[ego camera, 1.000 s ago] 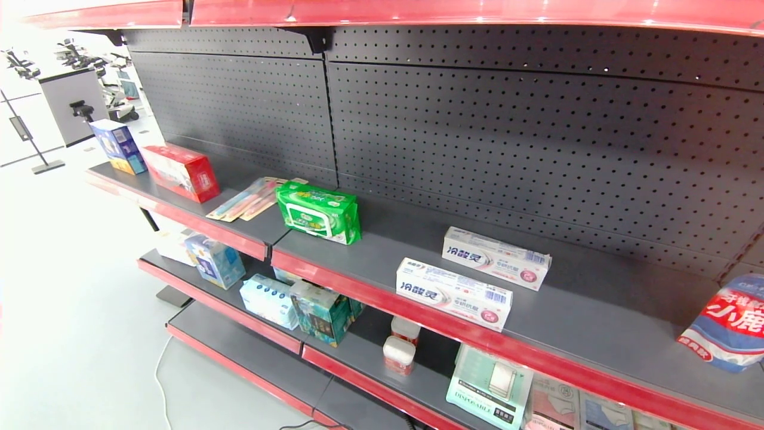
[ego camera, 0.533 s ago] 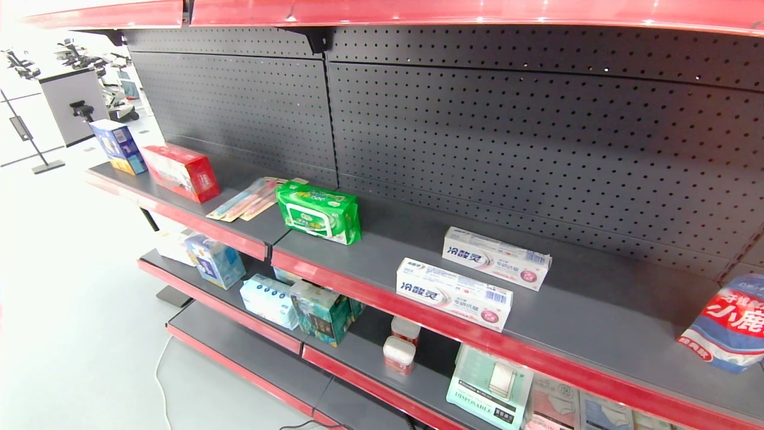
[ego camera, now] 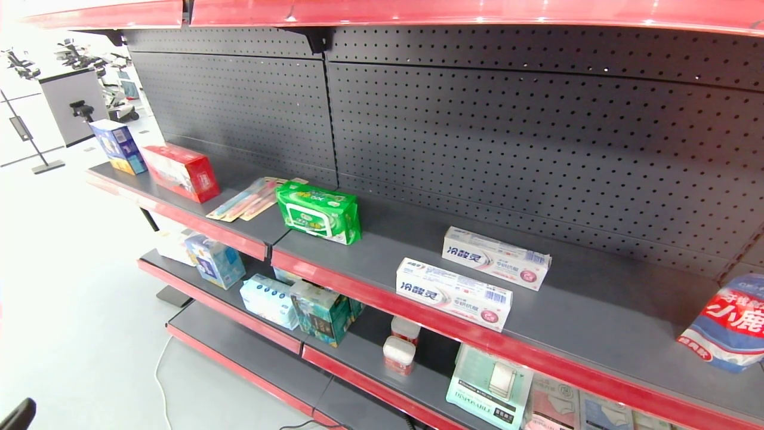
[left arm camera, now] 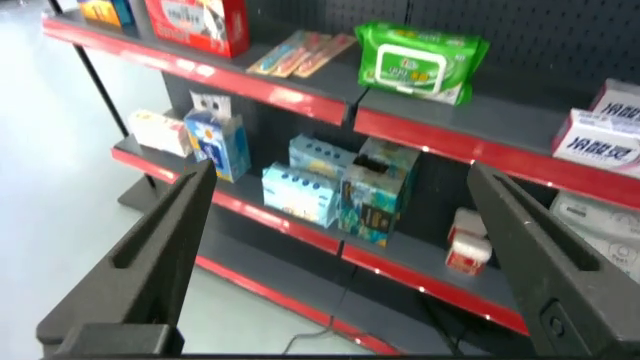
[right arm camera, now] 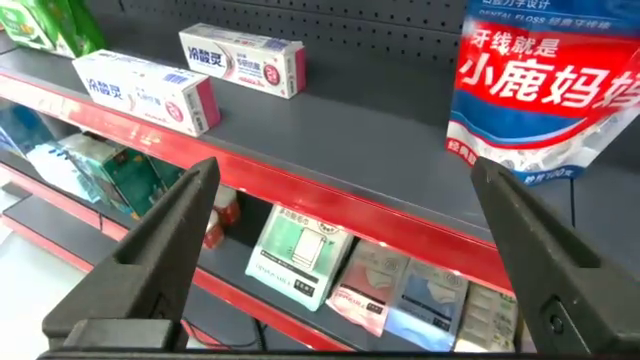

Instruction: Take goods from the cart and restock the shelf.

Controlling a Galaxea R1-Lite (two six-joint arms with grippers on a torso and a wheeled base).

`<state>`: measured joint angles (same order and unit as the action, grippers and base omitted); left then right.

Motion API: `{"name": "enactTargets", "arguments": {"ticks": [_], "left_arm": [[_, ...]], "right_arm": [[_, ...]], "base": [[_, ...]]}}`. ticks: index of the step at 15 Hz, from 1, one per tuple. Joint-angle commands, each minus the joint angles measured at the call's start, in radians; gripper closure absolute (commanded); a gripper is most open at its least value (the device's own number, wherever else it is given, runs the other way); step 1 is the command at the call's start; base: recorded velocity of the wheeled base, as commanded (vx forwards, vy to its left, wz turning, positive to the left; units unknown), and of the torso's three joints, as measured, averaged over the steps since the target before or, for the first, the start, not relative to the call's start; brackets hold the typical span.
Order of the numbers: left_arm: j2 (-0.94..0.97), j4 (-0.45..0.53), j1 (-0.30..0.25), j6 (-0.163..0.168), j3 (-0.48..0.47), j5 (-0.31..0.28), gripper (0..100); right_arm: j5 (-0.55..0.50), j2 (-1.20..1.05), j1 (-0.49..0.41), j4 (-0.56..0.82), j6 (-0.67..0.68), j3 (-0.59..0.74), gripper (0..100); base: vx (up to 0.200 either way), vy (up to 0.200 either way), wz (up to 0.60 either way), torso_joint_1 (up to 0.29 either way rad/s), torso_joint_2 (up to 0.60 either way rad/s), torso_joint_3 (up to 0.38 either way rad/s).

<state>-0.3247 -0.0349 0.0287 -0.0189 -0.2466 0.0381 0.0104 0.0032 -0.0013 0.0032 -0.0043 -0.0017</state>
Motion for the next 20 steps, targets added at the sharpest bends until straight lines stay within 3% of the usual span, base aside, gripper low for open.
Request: {"name": "enactTargets", "arguments": {"ticks": [1,5,10,14,16,18,20], "left_arm": [[-0.183,-0.016,-0.001,-0.001,-0.060,0.019,0],[-0.318,-0.125,-0.001,0.001,-0.074,0.017,0],[-0.329,-0.122,-0.003,0.002,-0.069,0.017,0],[-0.381,-0.123,-0.013,-0.001,-0.069,0.029,0],[-0.488,-0.137,-0.076,-0.004,-0.082,0.082,0],[-0.663,-0.206,-0.159,-0.007,-0.148,0.082,0],[-0.915,-0.319,-0.164,-0.015,-0.232,0.089,0]], "right_arm": [[0.000,0.000,0.000,0.000,0.000,0.000,0],[0.000,0.000,0.000,0.000,0.000,0.000,0],[0.000,0.000,0.001,0.000,0.000,0.000,0],[0.000,-0.002,0.000,0.000,0.001,0.000,0],[-0.001,0.000,0.000,0.000,-0.002,0.000,0],[0.000,0.000,0.000,0.000,0.001,0.000,0],[0.000,-0.002,0.000,0.000,0.000,0.000,0]], "base": [[0.000,0.000,-0.60,0.002,0.00,0.002],[0.000,0.000,-0.60,0.006,0.00,0.000],[0.000,0.000,-0.60,0.003,0.00,0.001],[0.000,0.000,0.00,0.000,0.00,0.000],[0.000,0.000,0.00,0.000,0.00,0.000],[0.000,0.000,0.00,0.000,0.00,0.000],[0.000,0.000,0.00,0.000,0.00,0.000]]}}
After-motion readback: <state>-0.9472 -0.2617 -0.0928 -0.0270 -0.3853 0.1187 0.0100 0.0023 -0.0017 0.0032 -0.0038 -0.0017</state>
